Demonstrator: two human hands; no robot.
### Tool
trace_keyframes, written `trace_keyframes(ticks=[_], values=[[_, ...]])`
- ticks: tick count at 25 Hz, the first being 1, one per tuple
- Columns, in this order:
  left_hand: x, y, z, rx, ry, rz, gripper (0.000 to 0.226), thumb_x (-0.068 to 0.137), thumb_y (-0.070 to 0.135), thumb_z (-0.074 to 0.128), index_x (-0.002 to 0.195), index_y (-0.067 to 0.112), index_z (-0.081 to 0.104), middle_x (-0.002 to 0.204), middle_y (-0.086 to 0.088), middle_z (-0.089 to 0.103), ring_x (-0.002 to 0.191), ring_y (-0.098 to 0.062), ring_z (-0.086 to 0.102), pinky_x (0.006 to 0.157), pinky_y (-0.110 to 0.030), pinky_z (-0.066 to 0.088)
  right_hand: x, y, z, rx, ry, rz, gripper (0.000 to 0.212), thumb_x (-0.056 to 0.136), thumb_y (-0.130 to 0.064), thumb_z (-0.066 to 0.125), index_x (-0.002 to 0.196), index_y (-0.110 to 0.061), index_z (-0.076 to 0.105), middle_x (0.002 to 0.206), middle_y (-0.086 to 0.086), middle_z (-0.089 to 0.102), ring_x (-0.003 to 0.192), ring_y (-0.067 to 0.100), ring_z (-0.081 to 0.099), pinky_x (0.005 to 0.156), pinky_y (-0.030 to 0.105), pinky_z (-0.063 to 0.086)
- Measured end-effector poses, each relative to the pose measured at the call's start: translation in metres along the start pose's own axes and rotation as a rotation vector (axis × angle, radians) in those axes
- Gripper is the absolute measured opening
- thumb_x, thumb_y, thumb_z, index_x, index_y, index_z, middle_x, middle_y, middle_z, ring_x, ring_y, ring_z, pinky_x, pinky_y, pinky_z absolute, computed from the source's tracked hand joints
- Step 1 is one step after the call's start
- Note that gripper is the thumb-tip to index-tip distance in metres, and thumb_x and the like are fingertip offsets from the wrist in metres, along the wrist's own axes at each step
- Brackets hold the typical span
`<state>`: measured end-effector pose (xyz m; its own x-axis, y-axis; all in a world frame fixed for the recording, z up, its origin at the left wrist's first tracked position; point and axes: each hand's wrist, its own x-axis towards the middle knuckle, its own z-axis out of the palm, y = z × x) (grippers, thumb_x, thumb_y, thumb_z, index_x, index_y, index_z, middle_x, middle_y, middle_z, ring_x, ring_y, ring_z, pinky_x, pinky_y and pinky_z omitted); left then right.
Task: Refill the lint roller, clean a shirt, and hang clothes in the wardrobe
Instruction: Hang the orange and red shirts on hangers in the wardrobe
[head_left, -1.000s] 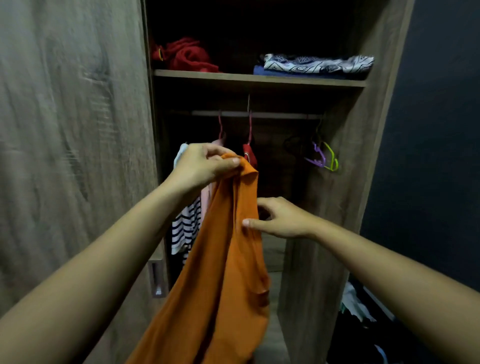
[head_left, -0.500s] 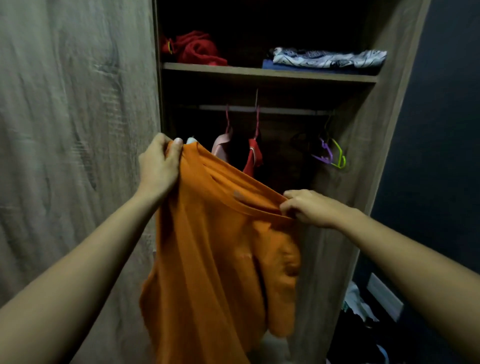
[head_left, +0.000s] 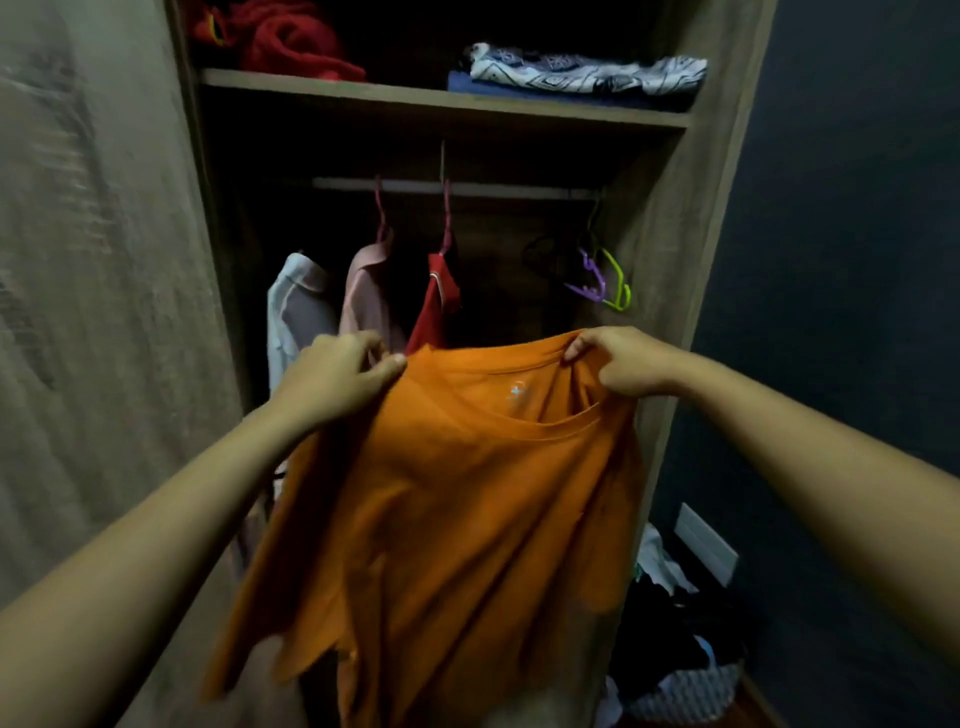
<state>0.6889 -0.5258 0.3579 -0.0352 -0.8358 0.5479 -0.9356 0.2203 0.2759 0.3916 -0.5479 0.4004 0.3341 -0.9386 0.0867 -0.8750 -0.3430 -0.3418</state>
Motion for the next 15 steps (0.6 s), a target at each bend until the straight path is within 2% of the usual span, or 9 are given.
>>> trace_keyframes(ticks=[2, 4, 6, 8, 9, 11, 13, 15], values=[[0.015, 0.008, 0.021, -0.041, -0.087, 0.068, 0.02, 0.089, 0.037, 0.058, 0.096, 0.019, 0.063, 0.1, -0.01, 0.07, 0.093, -0.027, 0.063, 0.076, -0.03, 0.044, 0.011, 0.01, -0.009, -0.087, -0.007, 0.011, 0.051, 0.08, 0.006, 0.044, 0.124, -0.019, 0.052, 0.132, 0.006, 0.046, 0.107, 0.02, 0.047, 0.079, 0.028, 0.043], [0.033, 0.025, 0.045, -0.144, -0.145, 0.117, 0.029, 0.088, 0.031, 0.062, 0.113, 0.016, 0.064, 0.109, -0.003, 0.069, 0.095, -0.016, 0.061, 0.076, -0.02, 0.037, 0.029, 0.022, -0.015, -0.291, 0.0, -0.002, 0.05, 0.082, -0.002, 0.043, 0.127, -0.021, 0.052, 0.133, 0.005, 0.05, 0.117, 0.025, 0.05, 0.089, 0.033, 0.046], [0.056, 0.043, 0.066, -0.207, -0.154, 0.131, 0.031, 0.088, 0.029, 0.062, 0.116, 0.016, 0.063, 0.104, -0.002, 0.07, 0.095, -0.015, 0.063, 0.077, -0.019, 0.037, 0.049, 0.035, -0.019, -0.489, 0.004, 0.004, 0.046, 0.085, -0.011, 0.044, 0.127, -0.026, 0.051, 0.129, 0.006, 0.054, 0.117, 0.027, 0.052, 0.088, 0.038, 0.045], [0.087, 0.059, 0.087, -0.306, -0.175, 0.102, 0.028, 0.088, 0.026, 0.062, 0.114, 0.014, 0.064, 0.092, -0.002, 0.071, 0.089, -0.016, 0.066, 0.079, -0.023, 0.043, 0.069, 0.053, -0.025, -0.657, 0.001, 0.016, 0.043, 0.085, -0.018, 0.045, 0.128, -0.024, 0.048, 0.126, 0.008, 0.056, 0.115, 0.029, 0.053, 0.089, 0.039, 0.043], [0.103, 0.067, 0.099, -0.395, -0.201, 0.071, 0.027, 0.088, 0.025, 0.062, 0.112, 0.013, 0.065, 0.086, -0.002, 0.07, 0.082, -0.016, 0.067, 0.078, -0.026, 0.048, 0.077, 0.063, -0.026, -0.733, -0.021, 0.027, 0.045, 0.085, -0.022, 0.045, 0.13, -0.023, 0.045, 0.13, 0.01, 0.054, 0.119, 0.029, 0.051, 0.097, 0.041, 0.039], [0.136, 0.089, 0.127, -0.564, -0.25, 0.007, 0.027, 0.088, 0.025, 0.062, 0.111, 0.012, 0.067, 0.081, -0.002, 0.069, 0.074, -0.016, 0.065, 0.078, -0.03, 0.053, 0.093, 0.087, -0.029, -0.887, -0.078, 0.072, 0.057, 0.085, -0.032, 0.044, 0.14, -0.025, 0.032, 0.144, 0.011, 0.041, 0.134, 0.027, 0.037, 0.114, 0.046, 0.017], [0.166, 0.112, 0.155, -0.638, -0.222, -0.021, 0.028, 0.089, 0.031, 0.059, 0.11, 0.015, 0.068, 0.089, -0.007, 0.072, 0.085, -0.02, 0.067, 0.086, -0.035, 0.055, 0.104, 0.113, -0.034, -1.071, -0.105, 0.076, 0.064, 0.086, -0.041, 0.038, 0.145, -0.027, 0.02, 0.155, 0.011, 0.021, 0.144, 0.024, 0.018, 0.118, 0.046, 0.001], [0.199, 0.134, 0.173, -0.709, -0.116, -0.072, 0.032, 0.091, 0.037, 0.054, 0.112, 0.015, 0.067, 0.103, -0.012, 0.071, 0.101, -0.027, 0.064, 0.092, -0.037, 0.051, 0.11, 0.135, -0.039, -1.224, -0.099, 0.04, 0.065, 0.087, -0.044, 0.033, 0.147, -0.028, 0.015, 0.157, 0.012, 0.01, 0.146, 0.022, 0.008, 0.118, 0.045, -0.002]])
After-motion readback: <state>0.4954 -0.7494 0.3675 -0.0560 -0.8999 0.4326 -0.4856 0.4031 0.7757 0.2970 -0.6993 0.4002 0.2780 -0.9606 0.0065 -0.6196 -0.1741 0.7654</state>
